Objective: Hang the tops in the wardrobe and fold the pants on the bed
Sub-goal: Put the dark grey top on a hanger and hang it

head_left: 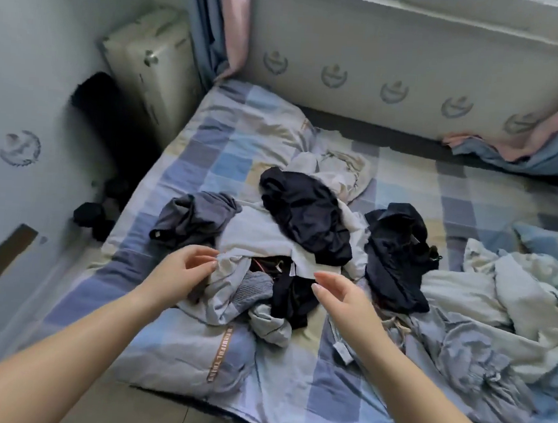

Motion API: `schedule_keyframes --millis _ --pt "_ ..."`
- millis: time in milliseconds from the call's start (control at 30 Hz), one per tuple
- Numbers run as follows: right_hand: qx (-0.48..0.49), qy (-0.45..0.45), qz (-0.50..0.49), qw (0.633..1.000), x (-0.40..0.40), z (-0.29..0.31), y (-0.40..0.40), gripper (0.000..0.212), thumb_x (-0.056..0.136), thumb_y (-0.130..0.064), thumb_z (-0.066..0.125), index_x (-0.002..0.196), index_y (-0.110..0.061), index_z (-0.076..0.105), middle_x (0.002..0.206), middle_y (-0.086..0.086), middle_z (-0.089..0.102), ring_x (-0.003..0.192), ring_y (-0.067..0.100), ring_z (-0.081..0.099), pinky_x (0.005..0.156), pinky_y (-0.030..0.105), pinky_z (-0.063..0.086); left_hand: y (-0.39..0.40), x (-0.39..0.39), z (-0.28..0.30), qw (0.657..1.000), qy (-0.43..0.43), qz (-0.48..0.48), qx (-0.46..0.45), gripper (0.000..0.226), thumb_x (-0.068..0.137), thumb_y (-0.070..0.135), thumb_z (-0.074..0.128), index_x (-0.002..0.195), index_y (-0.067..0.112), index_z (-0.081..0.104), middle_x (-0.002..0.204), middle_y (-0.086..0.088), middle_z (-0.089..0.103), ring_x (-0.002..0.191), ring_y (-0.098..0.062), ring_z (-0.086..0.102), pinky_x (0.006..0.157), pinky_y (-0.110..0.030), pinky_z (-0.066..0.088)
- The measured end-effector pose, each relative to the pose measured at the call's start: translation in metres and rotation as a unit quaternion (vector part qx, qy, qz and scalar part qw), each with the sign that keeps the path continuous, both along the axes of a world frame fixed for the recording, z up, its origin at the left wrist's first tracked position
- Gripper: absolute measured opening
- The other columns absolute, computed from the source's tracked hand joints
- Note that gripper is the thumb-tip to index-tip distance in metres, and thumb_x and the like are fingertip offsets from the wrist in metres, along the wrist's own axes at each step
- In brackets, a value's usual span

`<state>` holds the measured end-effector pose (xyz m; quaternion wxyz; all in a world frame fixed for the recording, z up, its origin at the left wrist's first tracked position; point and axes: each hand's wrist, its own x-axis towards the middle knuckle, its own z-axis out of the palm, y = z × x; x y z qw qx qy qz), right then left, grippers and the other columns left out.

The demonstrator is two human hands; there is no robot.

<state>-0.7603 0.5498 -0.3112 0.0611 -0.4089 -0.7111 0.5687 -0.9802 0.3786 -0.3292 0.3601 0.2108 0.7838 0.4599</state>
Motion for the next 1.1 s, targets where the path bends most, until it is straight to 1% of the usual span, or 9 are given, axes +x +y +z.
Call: schedule_keyframes --millis 200,333,433,533,667,800,900,1000,1100 --pt "-0.002 -0.012 0.067 0.998 -0.083 -0.056 0.026 0.029 0.093 -0.026 0.059 0.12 -0.019 0.062 0.107 -0.014 0.064 0.096 -0.012 0.056 0.072 0.001 0.04 -0.002 -0.049 -0.039 0.997 -0.003 0.027 -0.069 0.016 0.092 0.018 0.061 0.108 0.021 0.062 0.107 0.002 0.066 0.104 -0.009 0.06 0.093 -0.028 0.048" --pt "-0.014 -0.024 0.1 0.995 -0.149 -0.096 0.013 0.03 0.092 -0.031 0.059 0.119 -0.02 0.063 0.113 -0.009 0.065 0.101 -0.001 0.058 0.079 0.01 0.042 -0.016 -0.101 -0.074 0.994 0.004 0.031 -0.104 0.017 0.092 0.017 0.061 0.109 0.02 0.062 0.108 0.001 0.067 0.102 -0.008 0.061 0.083 -0.019 0.047" --pt "0.037 -0.061 0.161 0.984 -0.192 -0.123 0.006 0.034 0.091 -0.035 0.059 0.123 -0.023 0.062 0.119 -0.008 0.063 0.111 0.005 0.057 0.09 0.022 0.043 -0.018 -0.142 -0.107 0.993 0.021 0.038 -0.113 0.019 0.091 0.014 0.062 0.11 0.015 0.062 0.106 -0.002 0.066 0.097 -0.009 0.061 0.073 -0.01 0.044" --pt "0.106 -0.089 0.219 0.966 -0.239 -0.154 0.002 0.034 0.091 -0.037 0.057 0.123 -0.025 0.061 0.124 -0.008 0.059 0.113 0.007 0.055 0.081 0.019 0.036 -0.015 -0.186 -0.149 0.991 0.032 0.013 -0.132 0.023 0.09 0.018 0.063 0.112 0.016 0.062 0.106 0.0 0.066 0.097 -0.008 0.06 0.082 -0.016 0.046" --pt "0.147 -0.095 0.242 0.955 -0.3 -0.2 -0.012 0.036 0.092 -0.034 0.058 0.125 -0.023 0.06 0.131 -0.006 0.056 0.121 0.009 0.05 0.089 0.016 0.033 -0.018 -0.236 -0.217 0.982 0.075 -0.016 -0.174 0.031 0.089 0.023 0.065 0.119 0.016 0.06 0.12 -0.002 0.061 0.108 -0.01 0.055 0.087 -0.016 0.036" --pt "0.191 -0.089 0.293 0.933 -0.37 -0.256 -0.035 0.038 0.09 -0.033 0.06 0.127 -0.024 0.06 0.138 -0.007 0.05 0.121 0.009 0.05 0.098 0.019 0.034 -0.032 -0.295 -0.29 0.957 0.143 -0.04 -0.249 0.052 0.09 0.031 0.062 0.137 0.016 0.048 0.148 -0.009 0.037 0.138 -0.02 0.031 0.11 -0.025 0.022" --pt "0.215 -0.113 0.32 0.916 -0.411 -0.296 -0.053 0.044 0.089 -0.035 0.061 0.132 -0.032 0.054 0.144 -0.002 0.039 0.13 0.014 0.04 0.105 0.027 0.035 -0.042 -0.331 -0.331 0.938 0.19 -0.074 -0.281 0.05 0.09 0.035 0.06 0.138 0.028 0.047 0.157 -0.008 0.022 0.144 -0.027 0.017 0.116 -0.037 0.017" --pt "0.237 -0.183 0.318 0.9 -0.431 -0.322 -0.064 0.052 0.088 -0.039 0.06 0.138 -0.038 0.045 0.15 0.006 0.025 0.136 0.025 0.029 0.107 0.037 0.037 -0.044 -0.35 -0.36 0.917 0.216 -0.142 -0.304 0.045 0.092 0.037 0.055 0.137 0.036 0.048 0.16 -0.003 0.01 0.147 -0.024 0.003 0.118 -0.039 0.01" --pt "0.266 -0.234 0.327 0.876 -0.444 -0.342 -0.07 0.057 0.089 -0.04 0.057 0.142 -0.034 0.038 0.146 0.008 0.029 0.131 0.03 0.032 0.102 0.04 0.039 -0.041 -0.362 -0.382 0.911 0.188 -0.18 -0.32 0.046 0.096 0.037 0.048 0.142 0.03 0.043 0.161 -0.001 0.002 0.148 -0.022 -0.003 0.119 -0.044 0.013"
